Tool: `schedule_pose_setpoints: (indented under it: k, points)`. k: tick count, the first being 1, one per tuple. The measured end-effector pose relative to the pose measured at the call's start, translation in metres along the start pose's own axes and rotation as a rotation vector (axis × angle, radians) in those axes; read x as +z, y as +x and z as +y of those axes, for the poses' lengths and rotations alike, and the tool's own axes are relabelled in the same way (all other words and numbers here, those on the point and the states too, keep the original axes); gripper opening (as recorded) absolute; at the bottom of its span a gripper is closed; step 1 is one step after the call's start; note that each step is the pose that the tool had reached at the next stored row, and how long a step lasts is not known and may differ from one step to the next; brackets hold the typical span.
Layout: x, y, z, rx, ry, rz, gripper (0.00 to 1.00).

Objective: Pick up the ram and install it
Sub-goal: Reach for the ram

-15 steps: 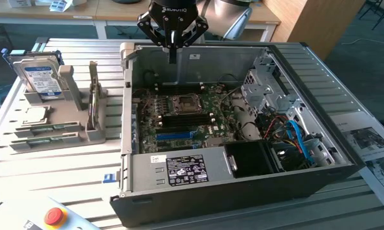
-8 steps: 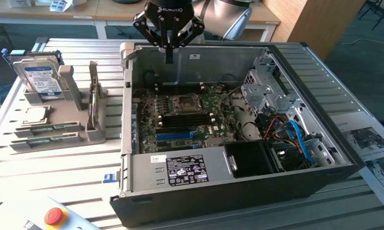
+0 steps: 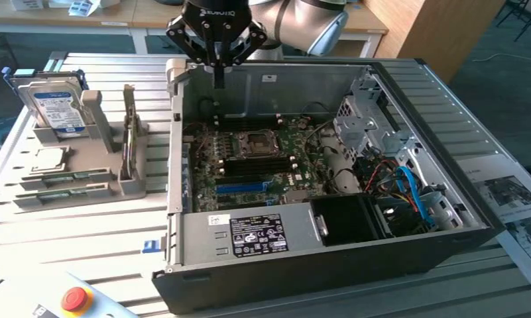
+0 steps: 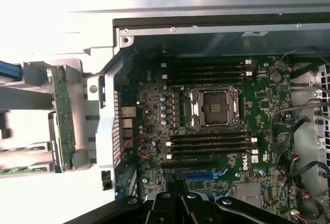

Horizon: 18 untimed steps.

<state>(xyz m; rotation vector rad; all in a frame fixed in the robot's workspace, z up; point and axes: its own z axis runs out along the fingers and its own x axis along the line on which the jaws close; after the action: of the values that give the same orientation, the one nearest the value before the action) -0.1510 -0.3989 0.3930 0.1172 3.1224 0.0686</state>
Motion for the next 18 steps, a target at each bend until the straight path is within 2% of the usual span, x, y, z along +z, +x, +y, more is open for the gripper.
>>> schedule_pose_setpoints:
  k: [18]
  points:
    - [-0.0003,0.038,-0.0029,0.001,0.0012,0.0162,0.10]
